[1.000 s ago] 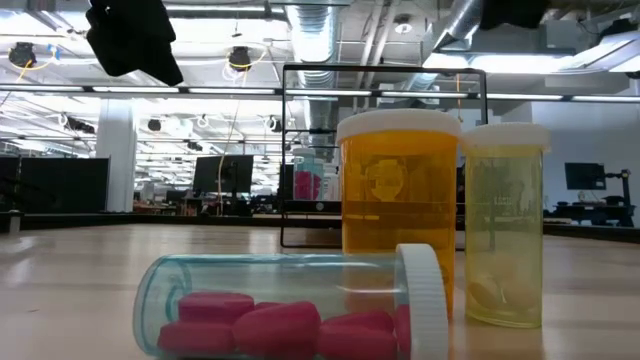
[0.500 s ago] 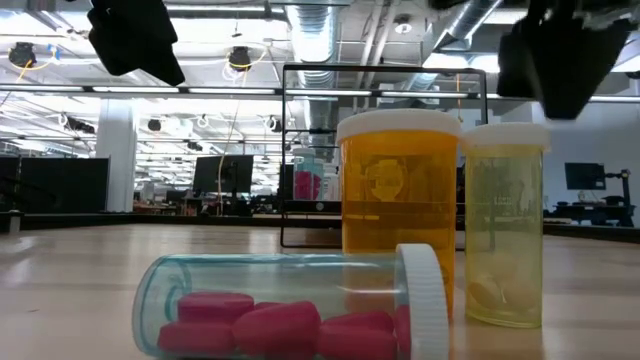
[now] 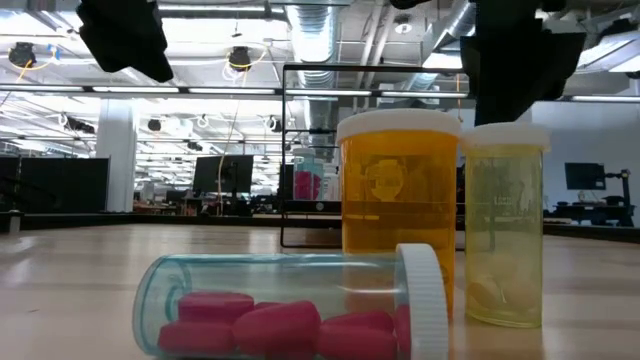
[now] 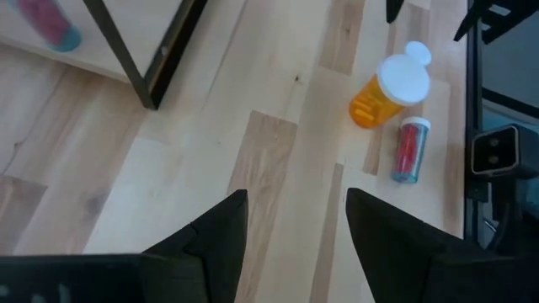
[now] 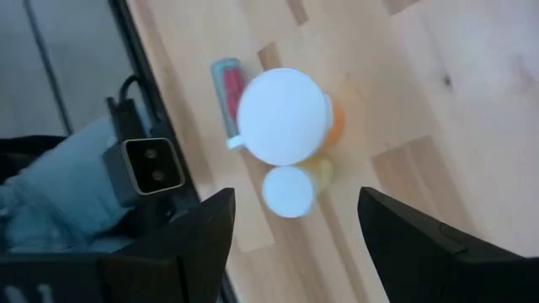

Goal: Pick and place medicine bottles onto shelf by color
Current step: Put the yellow pill bottle on the shelf

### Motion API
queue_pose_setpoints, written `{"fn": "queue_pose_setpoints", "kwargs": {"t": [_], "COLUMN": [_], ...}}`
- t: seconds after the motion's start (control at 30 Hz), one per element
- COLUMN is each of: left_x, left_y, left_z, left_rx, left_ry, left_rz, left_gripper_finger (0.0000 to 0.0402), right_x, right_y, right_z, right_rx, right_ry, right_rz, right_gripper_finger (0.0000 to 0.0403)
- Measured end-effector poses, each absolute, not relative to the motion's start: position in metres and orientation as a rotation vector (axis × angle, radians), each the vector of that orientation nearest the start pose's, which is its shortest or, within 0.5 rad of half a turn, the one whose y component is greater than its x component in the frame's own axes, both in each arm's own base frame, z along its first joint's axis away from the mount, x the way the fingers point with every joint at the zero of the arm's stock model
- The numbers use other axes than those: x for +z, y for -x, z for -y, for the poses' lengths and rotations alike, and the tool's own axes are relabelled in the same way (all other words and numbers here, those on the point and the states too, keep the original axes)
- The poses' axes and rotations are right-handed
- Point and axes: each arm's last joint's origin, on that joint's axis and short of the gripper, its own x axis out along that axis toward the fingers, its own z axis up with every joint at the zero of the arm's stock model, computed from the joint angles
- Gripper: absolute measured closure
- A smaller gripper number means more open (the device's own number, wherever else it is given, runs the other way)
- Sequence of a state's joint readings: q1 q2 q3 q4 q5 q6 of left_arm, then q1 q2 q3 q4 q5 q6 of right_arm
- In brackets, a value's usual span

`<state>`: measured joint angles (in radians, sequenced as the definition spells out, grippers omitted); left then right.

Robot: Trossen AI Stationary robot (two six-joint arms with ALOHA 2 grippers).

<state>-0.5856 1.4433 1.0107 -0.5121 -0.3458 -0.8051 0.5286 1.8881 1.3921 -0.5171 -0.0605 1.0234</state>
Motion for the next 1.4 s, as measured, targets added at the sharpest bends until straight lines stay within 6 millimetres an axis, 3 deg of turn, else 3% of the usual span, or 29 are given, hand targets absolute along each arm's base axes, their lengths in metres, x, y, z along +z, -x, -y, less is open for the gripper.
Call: {"fn": "queue_pose_setpoints", "kwargs": {"t": [0.5,0.73,1.0,1.4], "left_x": [0.240,0.240,0.240,0.240], "left_y": [-0.243,-0.243,-0.243,-0.243], "left_z": [0.157,0.157,0.157,0.157], "left_rx": [0.108,0.111,0.118,0.119], "left_ry": [0.318,0.314,0.321,0.321], "left_rz": [-0.867,-0.871,-0.873,-0.873], "left_gripper_finger": [0.0214,0.0214,0.0214,0.0214], "right_x": [0.211,0.197,0.193,0.182], "right_y": [-0.333,-0.330,-0.325,-0.328], "right_z": [-0.223,-0.240,-0.241,-0.248], "right_rx": [-0.075,-0.070,-0.117,-0.097], "right_ry": [-0.572,-0.482,-0.360,-0.337], "right_rz": [-1.018,-0.979,-0.943,-0.934], "right_gripper_finger": [0.0127,0.0127,0.0127,0.0127]}}
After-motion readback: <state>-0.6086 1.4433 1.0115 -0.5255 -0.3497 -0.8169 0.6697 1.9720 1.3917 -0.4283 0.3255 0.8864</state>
